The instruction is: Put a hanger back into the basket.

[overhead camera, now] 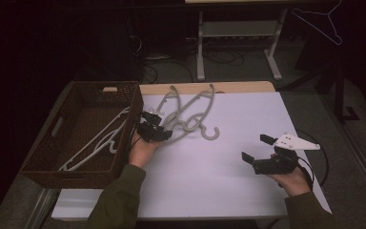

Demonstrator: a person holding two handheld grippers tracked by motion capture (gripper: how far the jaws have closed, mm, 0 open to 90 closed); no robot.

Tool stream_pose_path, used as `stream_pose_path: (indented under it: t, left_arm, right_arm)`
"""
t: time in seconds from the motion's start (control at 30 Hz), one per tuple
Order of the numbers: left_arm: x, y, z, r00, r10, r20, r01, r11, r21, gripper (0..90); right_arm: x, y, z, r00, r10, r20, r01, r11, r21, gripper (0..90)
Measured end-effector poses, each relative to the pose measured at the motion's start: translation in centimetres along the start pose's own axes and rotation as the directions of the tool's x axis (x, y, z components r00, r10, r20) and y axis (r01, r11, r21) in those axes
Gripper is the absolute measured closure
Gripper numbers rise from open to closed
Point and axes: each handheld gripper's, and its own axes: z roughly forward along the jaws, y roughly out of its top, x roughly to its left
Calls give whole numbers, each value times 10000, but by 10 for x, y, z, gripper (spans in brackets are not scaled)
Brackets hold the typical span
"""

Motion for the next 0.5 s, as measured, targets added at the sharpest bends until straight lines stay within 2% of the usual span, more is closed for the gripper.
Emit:
stream_pose_path:
  t: [0.3, 0.43, 0.5]
  left_arm:
    - [5, -6, 9, 9996, -252, 148, 246, 9990, 363, 601]
    - [5, -8, 13, 9986, -479, 218, 471, 9982, 361, 623]
    - [5, -8, 14, 9987, -464, 232, 455, 9981, 408, 640]
  right_arm:
    - [0, 0, 0, 10000, -1, 12, 1, 10000, 14, 23]
    - [0, 0, 0, 10000, -8, 8, 8, 10000, 4, 23]
    - [0, 0, 0, 10000, -7, 6, 7, 10000, 12, 23]
